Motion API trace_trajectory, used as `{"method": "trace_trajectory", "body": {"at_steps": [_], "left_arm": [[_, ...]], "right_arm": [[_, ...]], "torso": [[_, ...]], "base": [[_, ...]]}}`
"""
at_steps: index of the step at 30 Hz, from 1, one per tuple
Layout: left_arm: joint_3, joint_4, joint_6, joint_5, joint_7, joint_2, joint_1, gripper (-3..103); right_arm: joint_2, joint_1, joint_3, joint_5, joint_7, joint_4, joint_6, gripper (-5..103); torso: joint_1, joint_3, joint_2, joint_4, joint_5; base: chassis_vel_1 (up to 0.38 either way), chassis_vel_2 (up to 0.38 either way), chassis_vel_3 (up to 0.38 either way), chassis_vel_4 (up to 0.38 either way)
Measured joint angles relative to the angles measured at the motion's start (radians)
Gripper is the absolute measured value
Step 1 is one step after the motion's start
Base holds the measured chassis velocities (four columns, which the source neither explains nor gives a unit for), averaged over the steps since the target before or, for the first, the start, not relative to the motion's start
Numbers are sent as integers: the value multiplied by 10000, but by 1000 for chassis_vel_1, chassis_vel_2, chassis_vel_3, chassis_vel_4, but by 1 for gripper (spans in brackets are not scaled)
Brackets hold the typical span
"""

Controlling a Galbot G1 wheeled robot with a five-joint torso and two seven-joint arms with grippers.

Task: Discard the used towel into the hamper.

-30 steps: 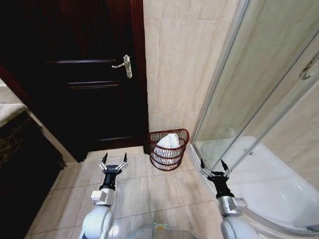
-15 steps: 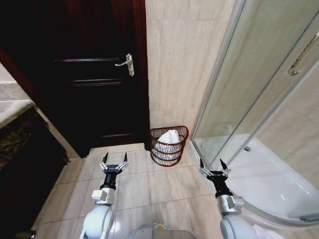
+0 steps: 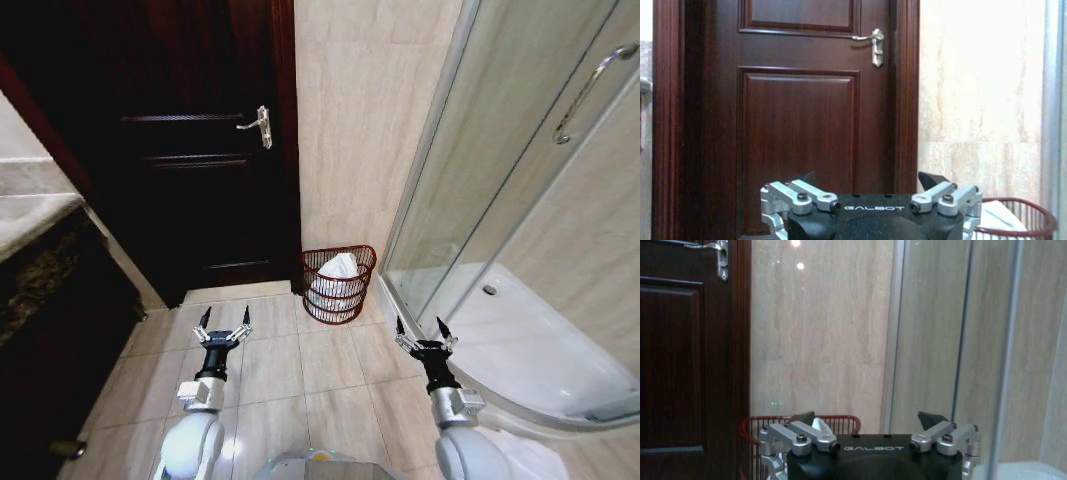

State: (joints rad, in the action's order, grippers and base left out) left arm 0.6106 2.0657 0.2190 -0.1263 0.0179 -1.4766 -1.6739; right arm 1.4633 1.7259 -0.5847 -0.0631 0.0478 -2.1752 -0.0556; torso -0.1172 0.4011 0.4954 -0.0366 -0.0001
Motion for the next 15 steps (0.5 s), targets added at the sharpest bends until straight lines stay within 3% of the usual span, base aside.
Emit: {"method": "trace_trajectory", "body": {"at_steps": [7,15], "left_arm": [[-216,-54,-35,128,7,-7,97,100],[-387,-113,-92,290,21,-25,175,100]], "right_arm": [[-17,214,-64,-37,80,4,-244,100],[25,240,-76,65,417,127,-554,100]], "torso": [[1,-1,1,3,0],[1,0,0,1,2]], "base": [[56,-105,-117,52],[-38,-72,-75,-21]]}}
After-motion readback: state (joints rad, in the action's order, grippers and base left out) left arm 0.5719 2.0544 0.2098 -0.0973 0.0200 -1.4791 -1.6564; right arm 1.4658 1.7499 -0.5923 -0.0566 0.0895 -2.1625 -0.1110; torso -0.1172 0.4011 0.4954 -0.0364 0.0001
